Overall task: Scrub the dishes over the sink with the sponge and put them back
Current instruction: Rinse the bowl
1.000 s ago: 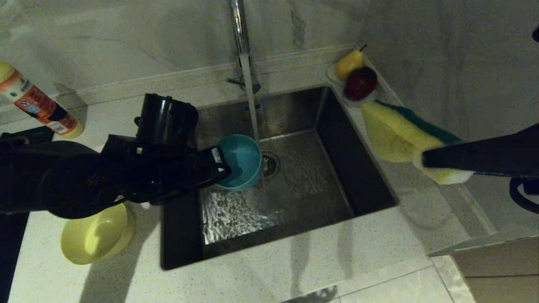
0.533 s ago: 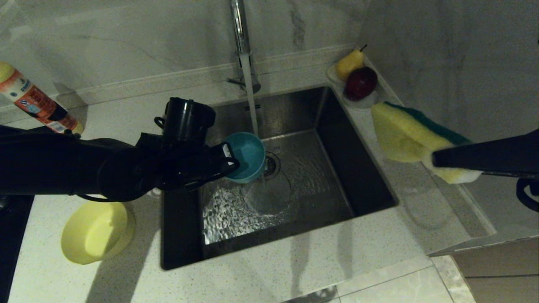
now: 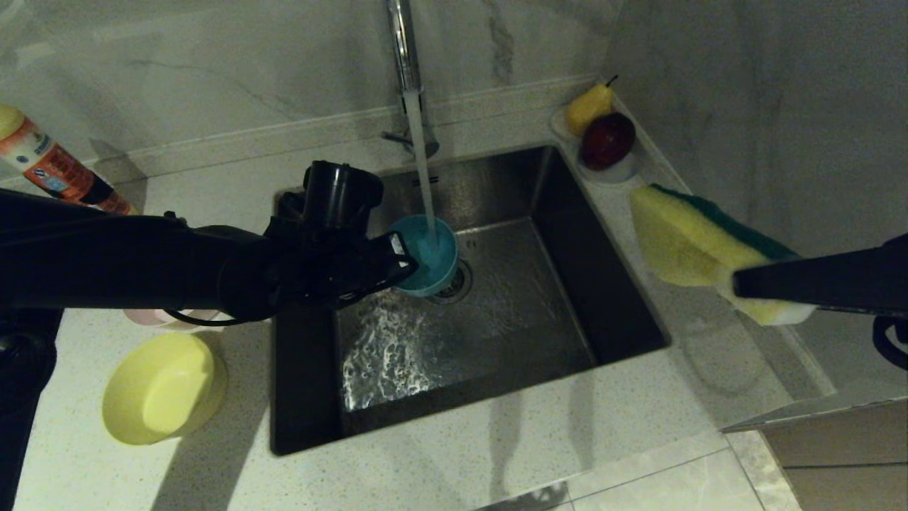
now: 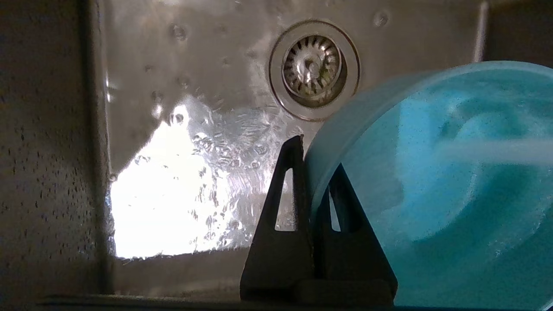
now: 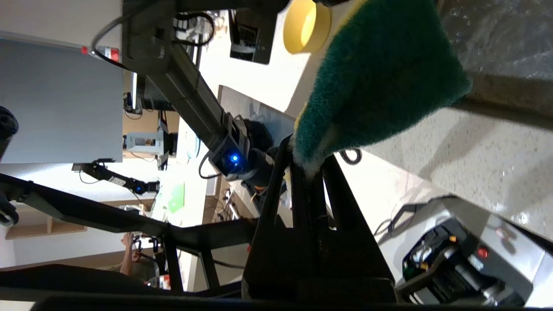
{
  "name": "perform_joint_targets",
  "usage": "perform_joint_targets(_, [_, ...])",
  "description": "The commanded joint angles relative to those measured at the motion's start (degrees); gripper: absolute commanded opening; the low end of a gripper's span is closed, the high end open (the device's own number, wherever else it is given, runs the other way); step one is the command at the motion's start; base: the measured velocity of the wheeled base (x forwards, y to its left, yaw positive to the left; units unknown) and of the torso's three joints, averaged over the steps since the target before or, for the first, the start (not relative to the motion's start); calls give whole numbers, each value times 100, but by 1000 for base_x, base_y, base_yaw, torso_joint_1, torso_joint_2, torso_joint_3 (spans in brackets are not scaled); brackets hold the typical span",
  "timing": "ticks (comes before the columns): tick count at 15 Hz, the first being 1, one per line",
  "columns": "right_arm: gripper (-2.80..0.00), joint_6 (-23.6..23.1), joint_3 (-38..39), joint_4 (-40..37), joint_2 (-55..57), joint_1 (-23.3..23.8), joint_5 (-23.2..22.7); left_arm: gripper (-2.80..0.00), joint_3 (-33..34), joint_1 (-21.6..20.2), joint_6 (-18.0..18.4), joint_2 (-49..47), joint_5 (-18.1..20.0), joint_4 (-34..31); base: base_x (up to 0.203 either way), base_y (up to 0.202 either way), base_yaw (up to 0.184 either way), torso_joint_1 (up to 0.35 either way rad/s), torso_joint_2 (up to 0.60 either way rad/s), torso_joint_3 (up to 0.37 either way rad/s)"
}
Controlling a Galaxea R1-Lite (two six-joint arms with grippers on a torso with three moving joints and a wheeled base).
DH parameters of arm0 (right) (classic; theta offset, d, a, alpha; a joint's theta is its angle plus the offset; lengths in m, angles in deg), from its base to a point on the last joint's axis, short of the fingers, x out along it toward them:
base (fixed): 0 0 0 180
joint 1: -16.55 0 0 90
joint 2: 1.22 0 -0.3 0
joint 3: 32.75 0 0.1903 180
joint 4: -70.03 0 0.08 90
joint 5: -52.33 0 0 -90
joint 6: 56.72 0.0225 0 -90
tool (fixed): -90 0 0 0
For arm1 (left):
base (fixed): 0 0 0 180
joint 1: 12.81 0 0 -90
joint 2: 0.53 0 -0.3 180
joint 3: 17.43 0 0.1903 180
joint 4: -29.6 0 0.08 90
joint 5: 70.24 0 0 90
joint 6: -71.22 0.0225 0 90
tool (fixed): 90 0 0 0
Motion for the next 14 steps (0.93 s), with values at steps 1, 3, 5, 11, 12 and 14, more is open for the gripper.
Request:
perform_joint_targets(1, [-280, 17, 75, 158, 52, -4, -19, -280, -46, 1, -36, -41, -25, -1, 0, 0, 0, 0, 0, 0])
perform_joint_targets(3, [-280, 26, 95, 192, 59, -4, -19, -280, 18, 2, -28, -13, -25, -1, 0, 0, 0, 0, 0, 0])
perform_joint_targets(5, [-280, 26, 121, 192, 17, -4, -19, -280, 84, 11, -28, 72, -34, -7, 0, 0, 0, 0, 0, 0])
perform_joint_targets(11, [-280, 33, 135, 201, -51, -4, -10, -280, 131, 19, -28, 197, -34, -10, 0, 0, 0, 0, 0, 0])
perform_joint_targets(12, [-280, 30, 148, 201, -41, -4, -15, -280, 156, 19, -28, 206, -42, -10, 0, 0, 0, 0, 0, 0])
perform_joint_targets(14, [-280, 35, 148, 201, -29, -4, -19, -280, 191, 20, -28, 240, -42, -4, 0, 0, 0, 0, 0, 0])
